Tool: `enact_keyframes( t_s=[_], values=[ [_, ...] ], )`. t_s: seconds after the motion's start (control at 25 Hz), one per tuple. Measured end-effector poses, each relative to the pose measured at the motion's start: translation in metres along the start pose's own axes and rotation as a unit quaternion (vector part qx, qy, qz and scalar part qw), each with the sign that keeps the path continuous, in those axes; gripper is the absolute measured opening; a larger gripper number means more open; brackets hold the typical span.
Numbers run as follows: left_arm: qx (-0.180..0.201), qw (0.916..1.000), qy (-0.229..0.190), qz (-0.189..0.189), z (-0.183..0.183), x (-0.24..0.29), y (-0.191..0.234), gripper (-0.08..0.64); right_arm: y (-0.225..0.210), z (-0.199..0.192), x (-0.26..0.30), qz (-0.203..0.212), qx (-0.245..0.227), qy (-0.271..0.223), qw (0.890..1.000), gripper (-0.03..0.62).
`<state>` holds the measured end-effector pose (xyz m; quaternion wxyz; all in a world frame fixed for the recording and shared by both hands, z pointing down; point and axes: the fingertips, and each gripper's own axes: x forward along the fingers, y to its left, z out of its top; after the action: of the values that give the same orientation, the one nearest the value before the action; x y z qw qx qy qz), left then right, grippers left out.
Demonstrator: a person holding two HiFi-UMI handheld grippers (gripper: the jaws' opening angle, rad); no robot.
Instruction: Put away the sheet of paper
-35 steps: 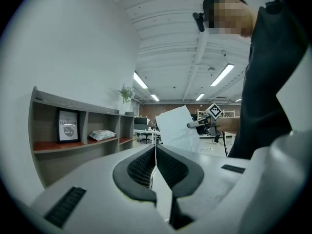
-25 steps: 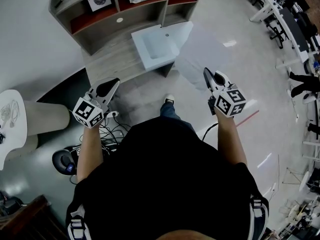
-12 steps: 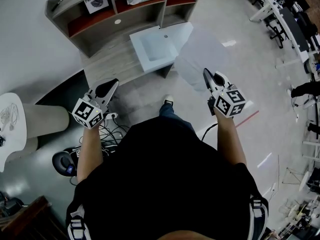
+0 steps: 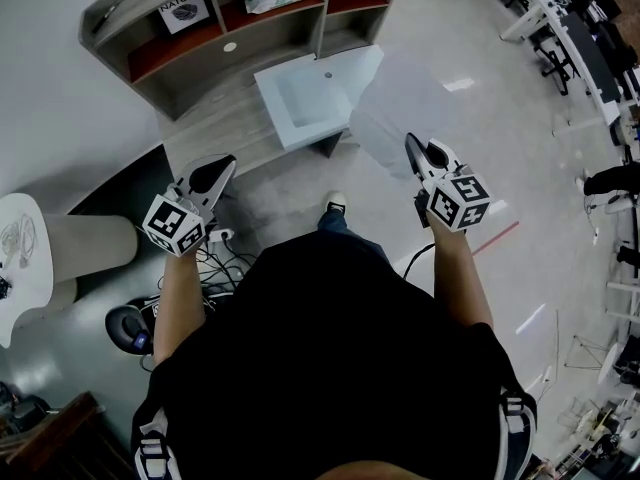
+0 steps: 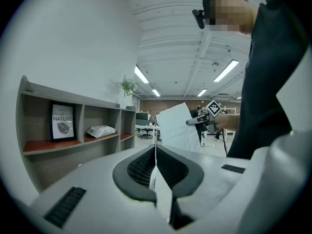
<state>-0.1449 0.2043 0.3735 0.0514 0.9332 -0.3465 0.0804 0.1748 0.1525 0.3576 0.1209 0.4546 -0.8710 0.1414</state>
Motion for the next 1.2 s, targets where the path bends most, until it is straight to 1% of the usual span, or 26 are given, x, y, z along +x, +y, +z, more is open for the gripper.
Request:
enact_keyframes(
  t_s=[0.12,0.36,0.92,1.2],
  values=[
    [0.011,0.9999,0.003,0.002,0.003,0.011,0.004,0.021,-0.010,-0.001,0.007,0.001,0.002,0.002,1.000,0.014],
    [0.012,0.9999,0.010,0.000,0.008,0.030,0.012,0.021,-0.029,0.009,0.024,0.003,0.000,0.006,1.000,0.014],
    [0.003,0.9997,0.024,0.003,0.004,0.080,0.037,0.021,-0.076,0.009,0.061,0.008,0.000,0.027,1.000,0.014],
    [-0.001,0.9997,0.026,0.002,0.008,0.105,0.040,0.022,-0.098,0.011,0.078,0.016,-0.006,0.037,0.999,0.014]
  ],
)
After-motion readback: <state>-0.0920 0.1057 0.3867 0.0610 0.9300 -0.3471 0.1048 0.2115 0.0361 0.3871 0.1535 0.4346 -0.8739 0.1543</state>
